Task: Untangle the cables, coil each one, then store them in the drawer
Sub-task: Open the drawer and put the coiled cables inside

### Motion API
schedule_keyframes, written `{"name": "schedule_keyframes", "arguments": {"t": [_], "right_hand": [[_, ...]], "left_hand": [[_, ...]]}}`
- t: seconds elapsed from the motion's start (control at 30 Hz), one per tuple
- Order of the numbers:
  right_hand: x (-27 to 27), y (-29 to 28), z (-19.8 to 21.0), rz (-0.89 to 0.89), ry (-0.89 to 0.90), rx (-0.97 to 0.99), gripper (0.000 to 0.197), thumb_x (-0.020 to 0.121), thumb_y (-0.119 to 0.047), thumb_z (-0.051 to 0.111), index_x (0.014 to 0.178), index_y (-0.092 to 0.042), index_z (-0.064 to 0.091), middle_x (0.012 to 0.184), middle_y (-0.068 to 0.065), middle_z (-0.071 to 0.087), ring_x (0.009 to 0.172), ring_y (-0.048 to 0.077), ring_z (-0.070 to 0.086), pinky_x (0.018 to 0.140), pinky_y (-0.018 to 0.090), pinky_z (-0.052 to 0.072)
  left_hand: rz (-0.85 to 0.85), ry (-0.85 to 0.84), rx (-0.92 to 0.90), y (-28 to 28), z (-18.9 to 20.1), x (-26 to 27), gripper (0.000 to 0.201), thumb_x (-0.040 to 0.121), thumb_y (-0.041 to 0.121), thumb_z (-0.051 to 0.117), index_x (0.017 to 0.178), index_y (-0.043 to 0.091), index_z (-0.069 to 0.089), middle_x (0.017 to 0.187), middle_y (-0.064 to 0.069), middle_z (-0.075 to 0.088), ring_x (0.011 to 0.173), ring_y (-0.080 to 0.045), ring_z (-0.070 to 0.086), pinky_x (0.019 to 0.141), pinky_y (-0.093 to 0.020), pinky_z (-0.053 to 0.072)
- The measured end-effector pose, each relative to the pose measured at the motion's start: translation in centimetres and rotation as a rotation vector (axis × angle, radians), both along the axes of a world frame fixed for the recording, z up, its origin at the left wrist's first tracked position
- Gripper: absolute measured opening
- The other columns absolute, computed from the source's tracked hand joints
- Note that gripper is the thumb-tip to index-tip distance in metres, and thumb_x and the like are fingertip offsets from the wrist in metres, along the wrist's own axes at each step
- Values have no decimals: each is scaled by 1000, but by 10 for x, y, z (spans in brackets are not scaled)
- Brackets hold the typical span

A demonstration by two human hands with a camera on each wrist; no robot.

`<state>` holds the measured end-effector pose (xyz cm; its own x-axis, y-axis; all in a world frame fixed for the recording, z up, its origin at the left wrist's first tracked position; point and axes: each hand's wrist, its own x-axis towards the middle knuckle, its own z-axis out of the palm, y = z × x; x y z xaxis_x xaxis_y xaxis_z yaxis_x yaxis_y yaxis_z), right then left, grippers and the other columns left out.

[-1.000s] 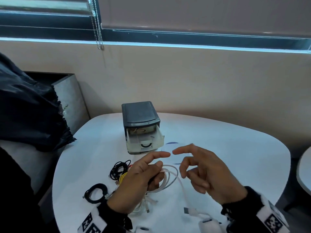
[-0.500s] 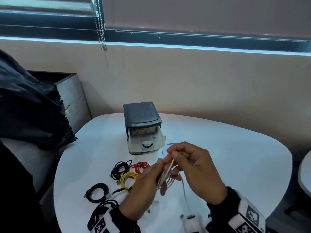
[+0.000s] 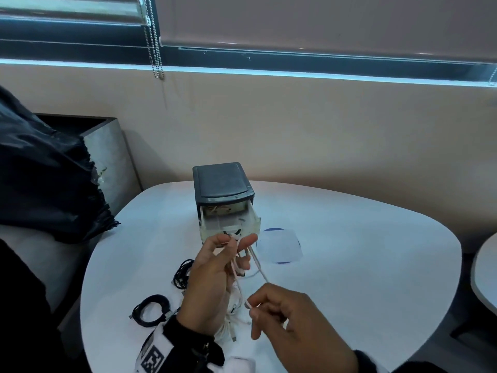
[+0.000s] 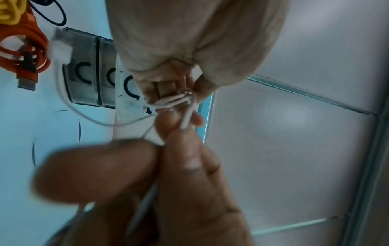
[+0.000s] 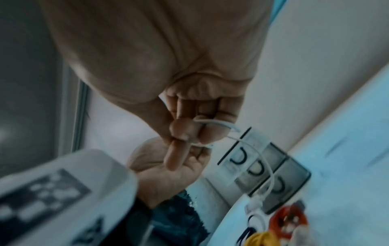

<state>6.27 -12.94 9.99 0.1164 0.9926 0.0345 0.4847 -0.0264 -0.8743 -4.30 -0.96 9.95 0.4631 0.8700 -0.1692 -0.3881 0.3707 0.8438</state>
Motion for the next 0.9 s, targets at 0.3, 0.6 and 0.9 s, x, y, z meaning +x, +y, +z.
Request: {"name": "schedule_keyframes", "arguments": {"t": [0.3, 0.6, 0.9], "right_hand": [[30, -7, -15, -21, -217, -15, 38, 85, -71, 37, 74, -42, 59, 53, -12, 49, 52, 6, 45, 61, 30, 51], [94, -5, -23, -77, -129, -306, 30, 93, -31, 66, 66, -17, 70, 51, -8, 36, 50, 10, 30, 53, 26, 25], [97, 34, 4, -350, 11, -154, 32, 89, -24, 70, 62, -10, 61, 45, -10, 36, 43, 9, 28, 46, 20, 23]], "left_hand": [[34, -212, -102, 25, 13, -33, 25, 84, 16, 52, 108, 9, 57, 61, 1, 38, 38, -7, 22, 44, -19, 38], [-451, -186, -30, 25, 3, -54, 47, 61, 20, 92, 97, 7, 65, 56, 1, 35, 37, -5, 26, 42, -20, 26], [-524, 674, 777, 5, 0, -45, 27, 106, 19, 39, 121, 39, 49, 61, 15, 53, 59, 0, 48, 63, -20, 39]]}}
